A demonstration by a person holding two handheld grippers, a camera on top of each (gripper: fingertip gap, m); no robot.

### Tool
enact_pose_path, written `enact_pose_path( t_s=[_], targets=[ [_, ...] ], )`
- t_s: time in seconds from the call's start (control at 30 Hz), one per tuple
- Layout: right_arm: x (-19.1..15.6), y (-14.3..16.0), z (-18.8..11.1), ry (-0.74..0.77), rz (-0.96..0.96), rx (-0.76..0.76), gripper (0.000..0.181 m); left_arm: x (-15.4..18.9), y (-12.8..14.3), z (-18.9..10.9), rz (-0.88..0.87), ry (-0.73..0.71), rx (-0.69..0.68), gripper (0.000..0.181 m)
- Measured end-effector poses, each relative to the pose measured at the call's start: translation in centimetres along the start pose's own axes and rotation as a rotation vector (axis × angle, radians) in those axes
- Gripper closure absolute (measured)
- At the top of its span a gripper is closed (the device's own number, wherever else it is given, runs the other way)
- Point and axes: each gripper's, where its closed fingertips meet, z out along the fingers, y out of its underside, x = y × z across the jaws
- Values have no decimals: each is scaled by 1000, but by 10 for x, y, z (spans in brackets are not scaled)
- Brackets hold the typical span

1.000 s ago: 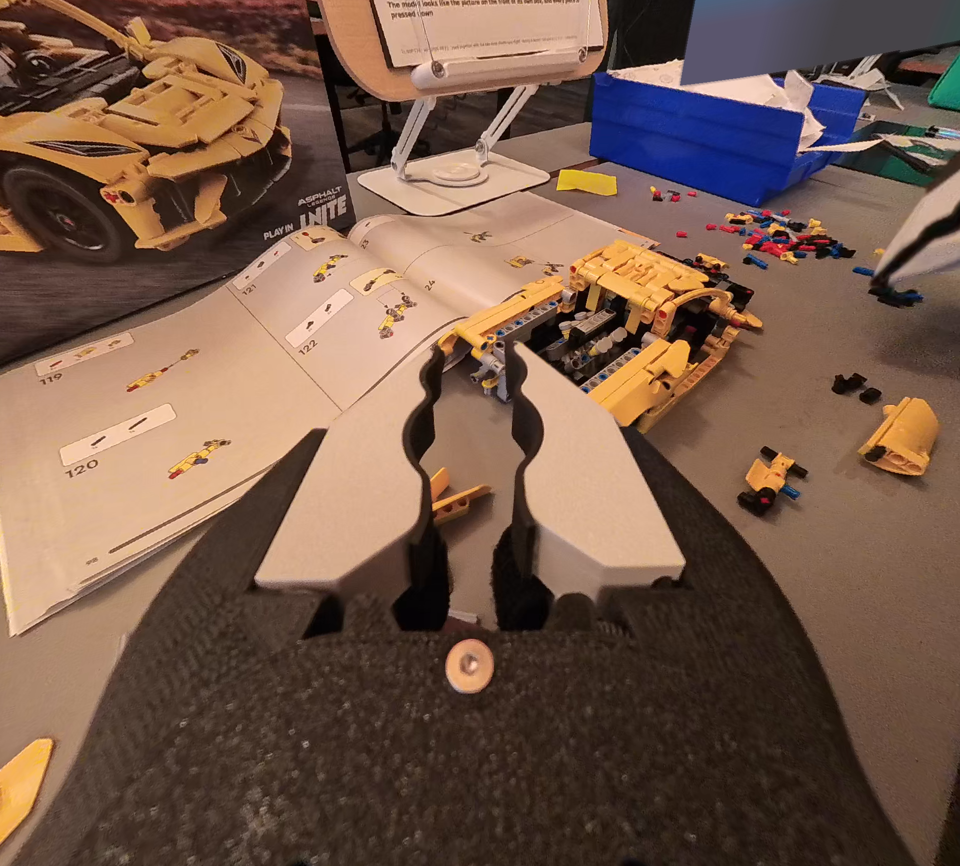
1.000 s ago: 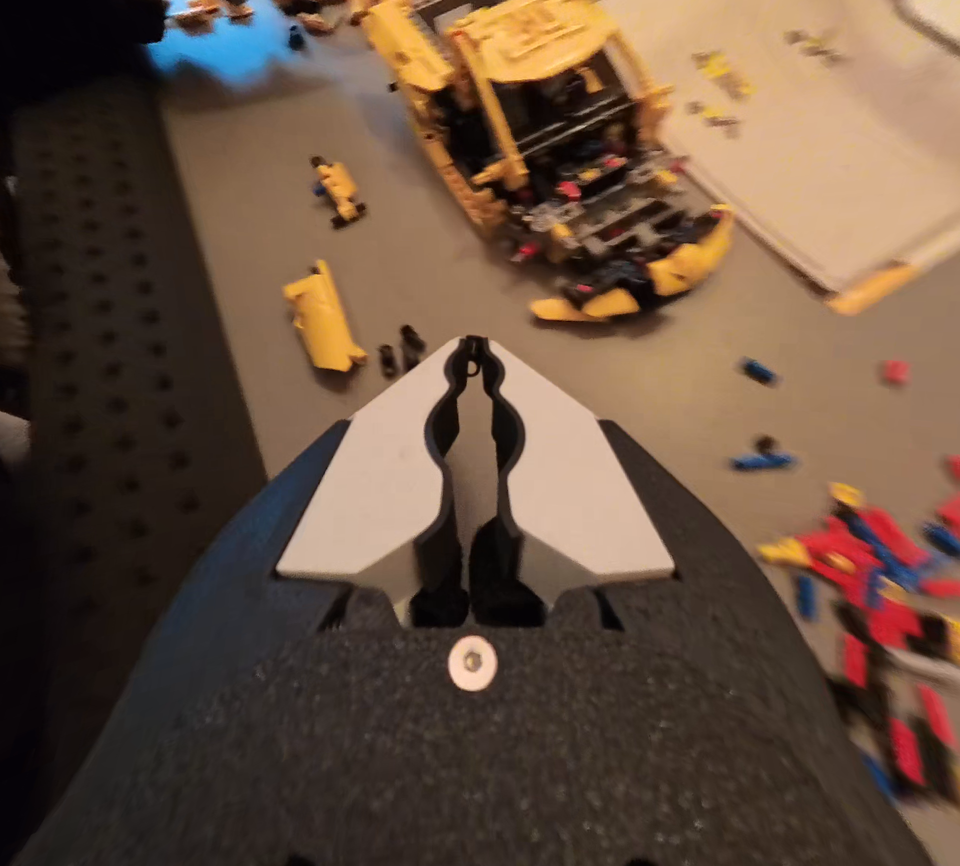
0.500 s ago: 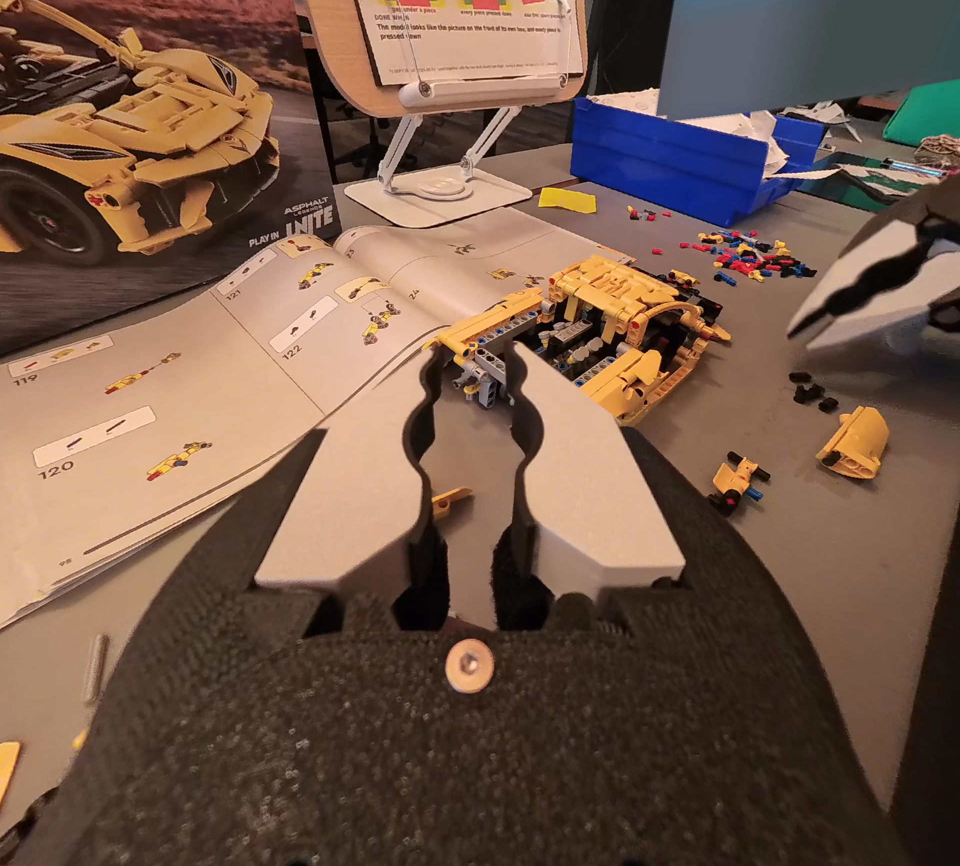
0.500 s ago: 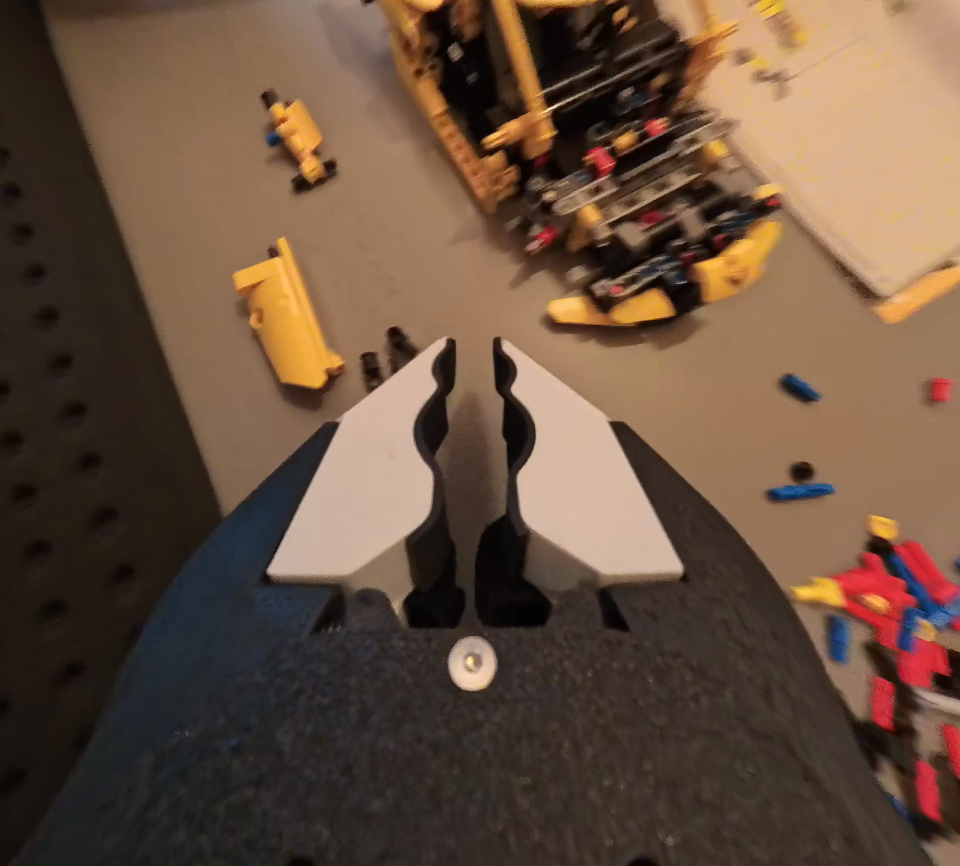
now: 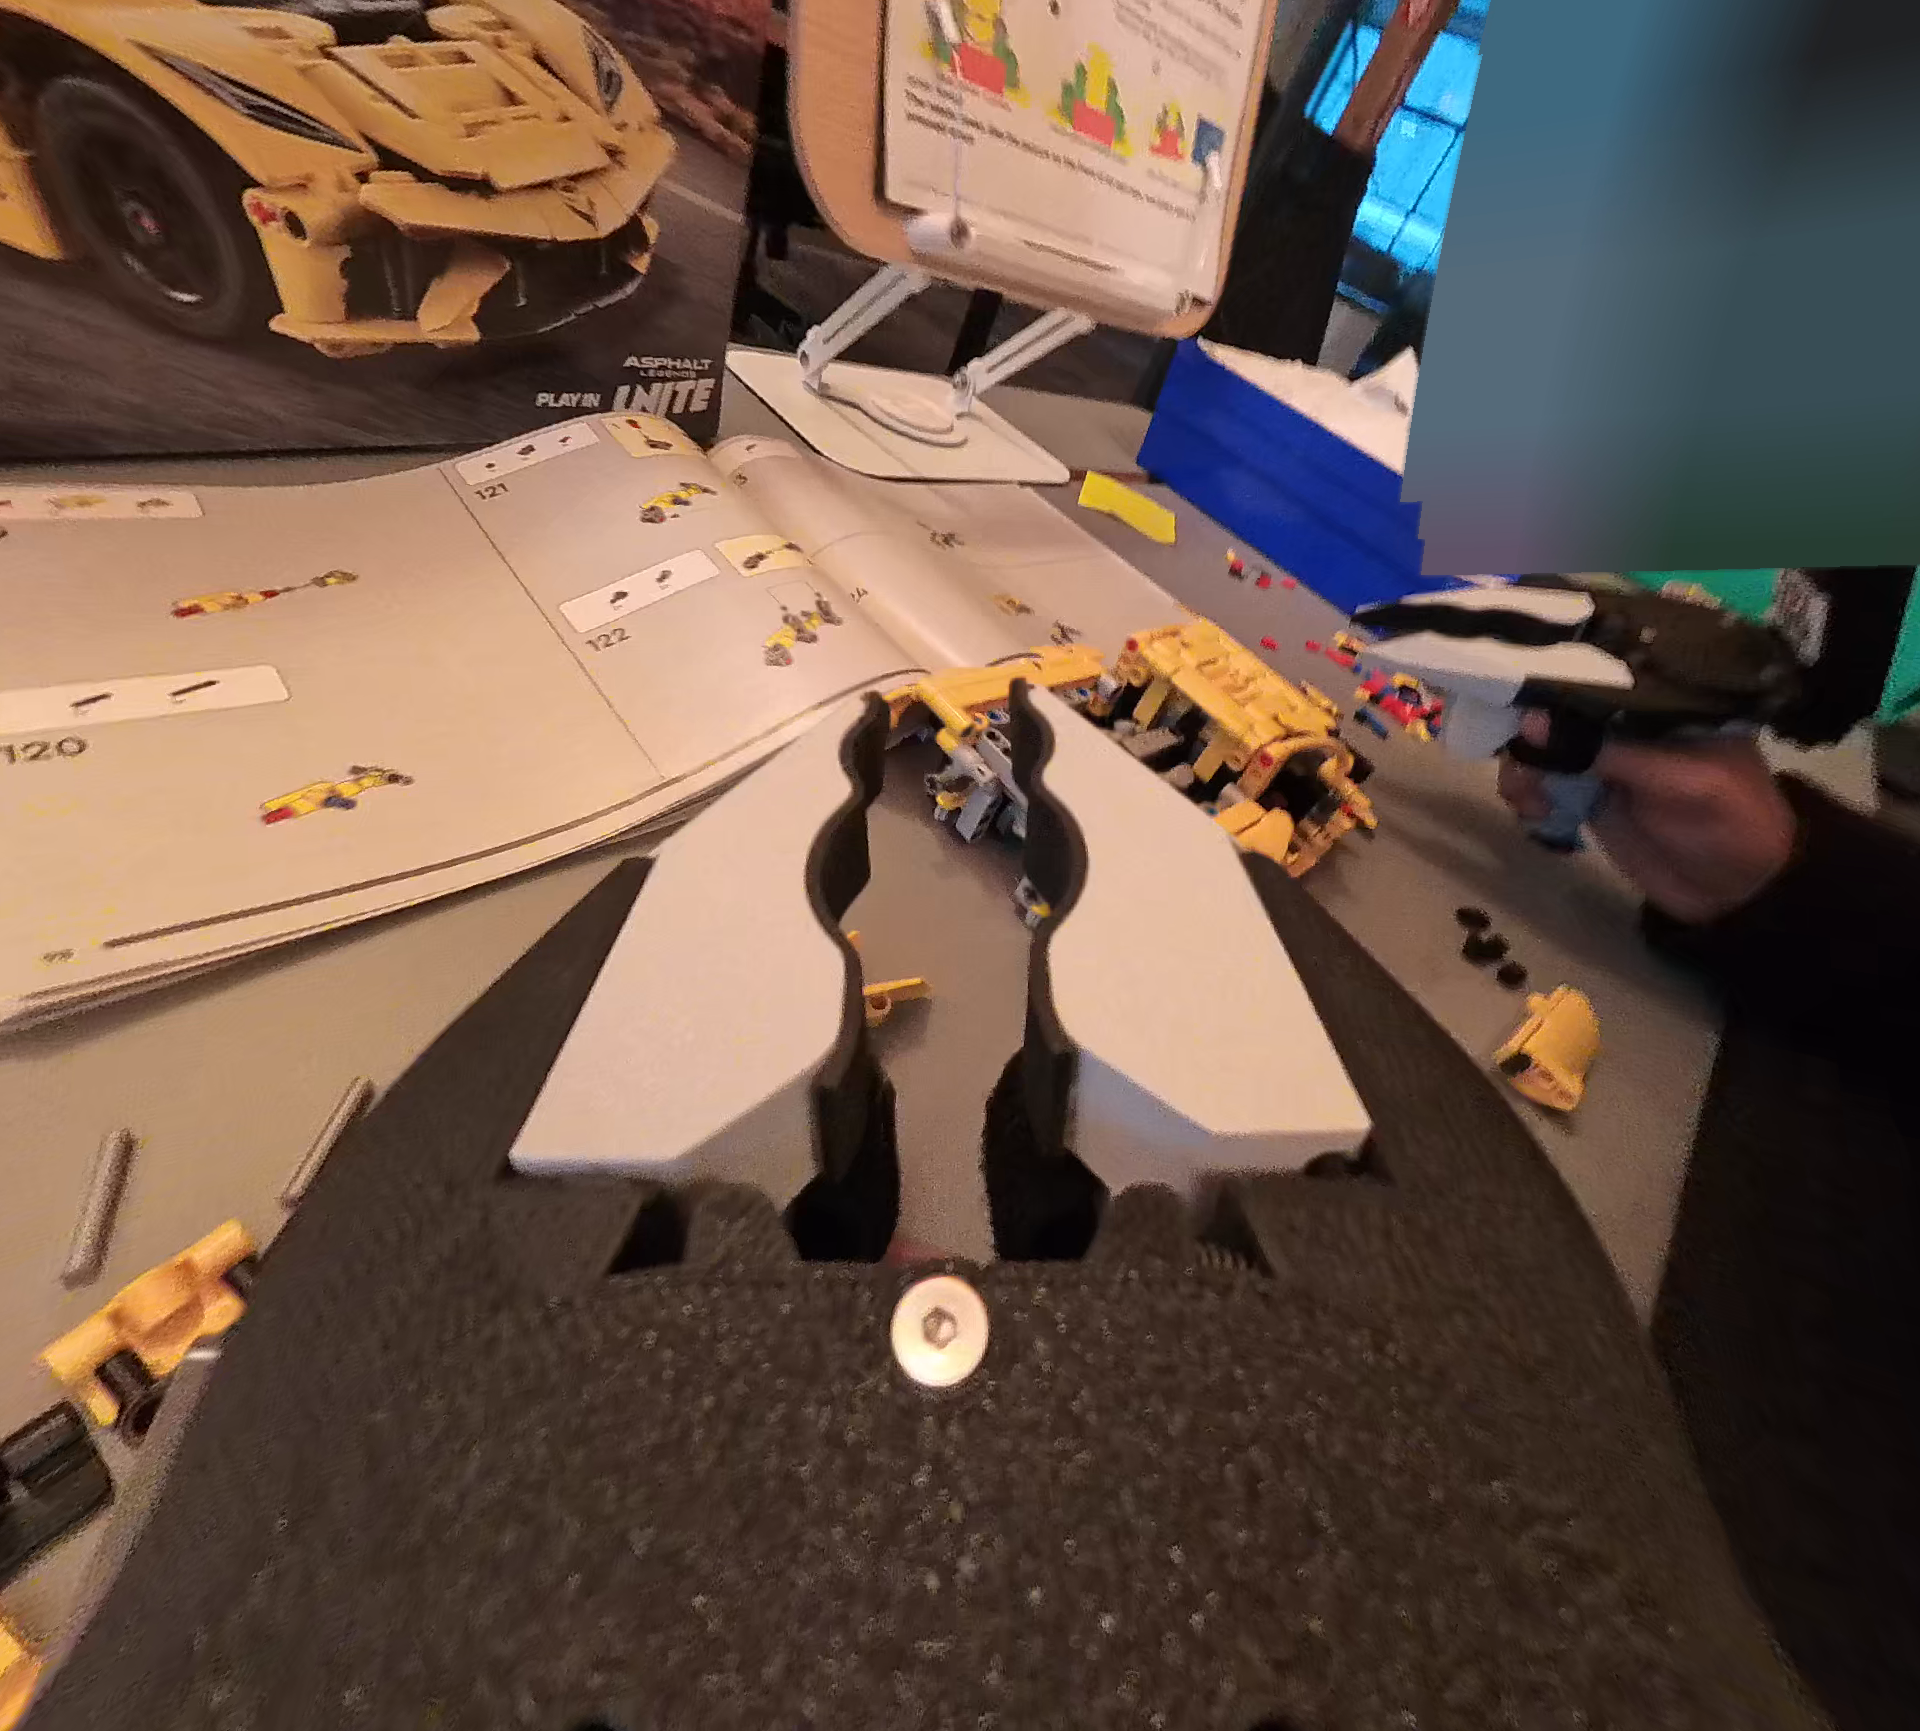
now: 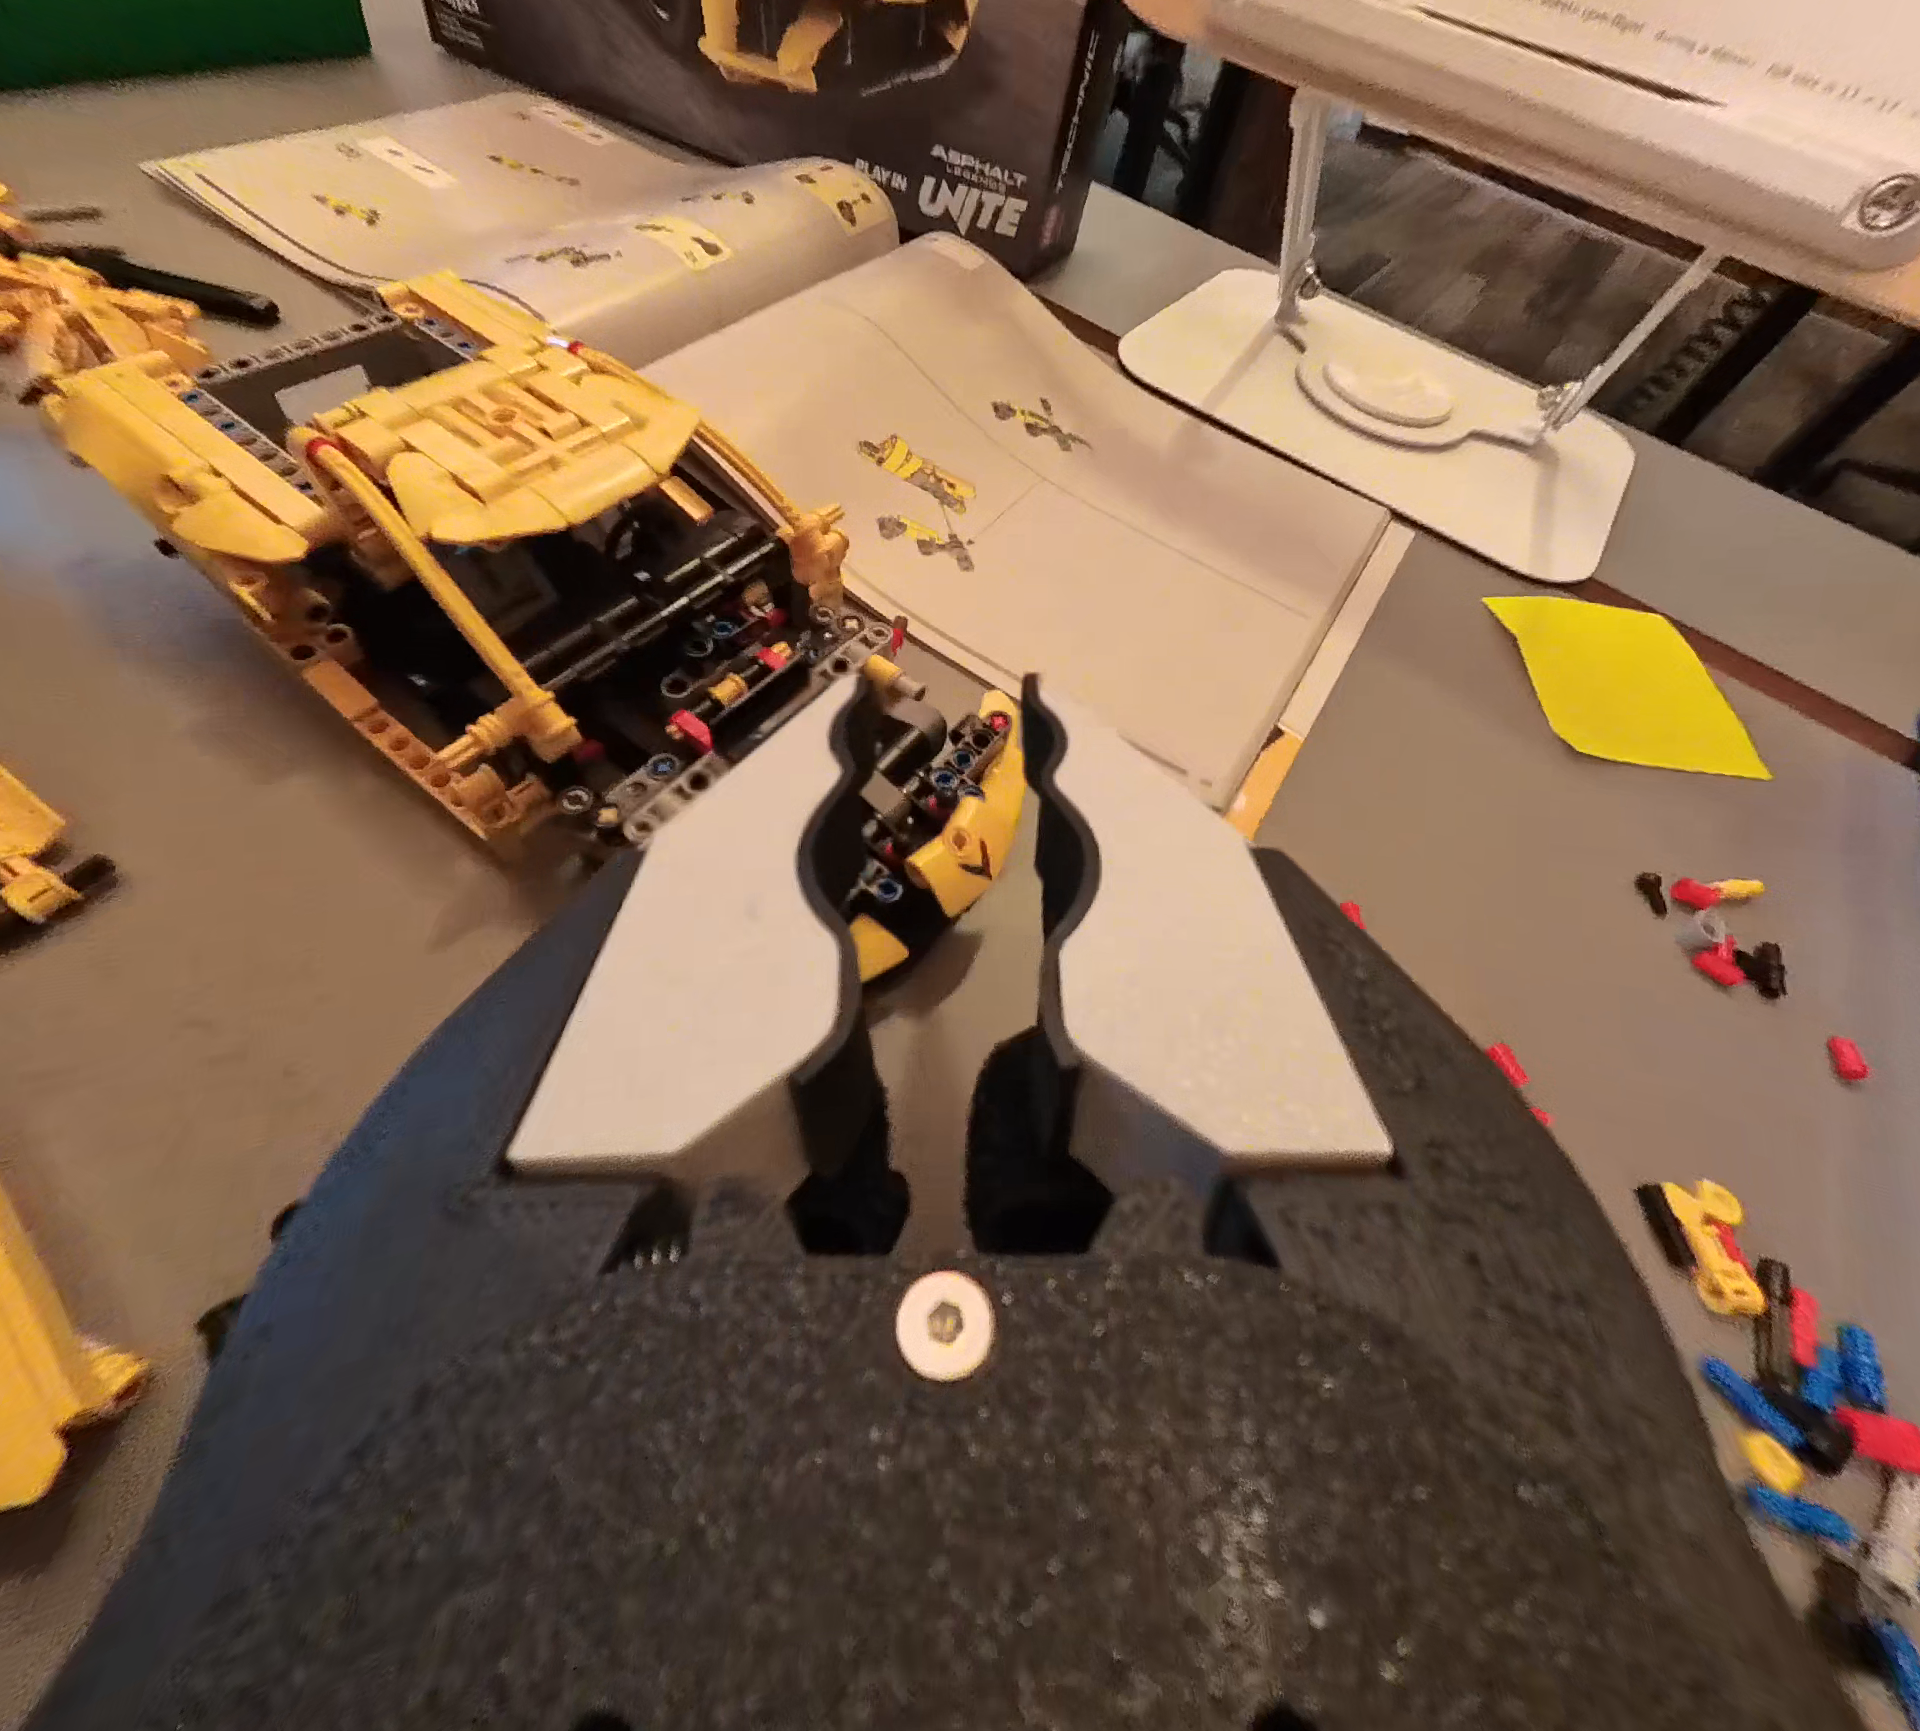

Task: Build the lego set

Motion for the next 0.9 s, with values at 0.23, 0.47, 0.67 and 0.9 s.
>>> enact_pose_path(
  t_s=[0.23,0.47,0.67,0.9],
  targets=[
    [16,0,-4,11,72,50,158,-18,-11,-7,-104,-33,57,158],
    [11,-2,-8,-131,289,81,165,-15,-5,-2,-106,-12,25,161],
    [12,-6,-11,-178,354,119,163,-13,2,3,-52,-21,-12,161],
    [9,-4,-9,-180,329,100,164,-10,5,5,-16,-22,-28,161]
  ],
)
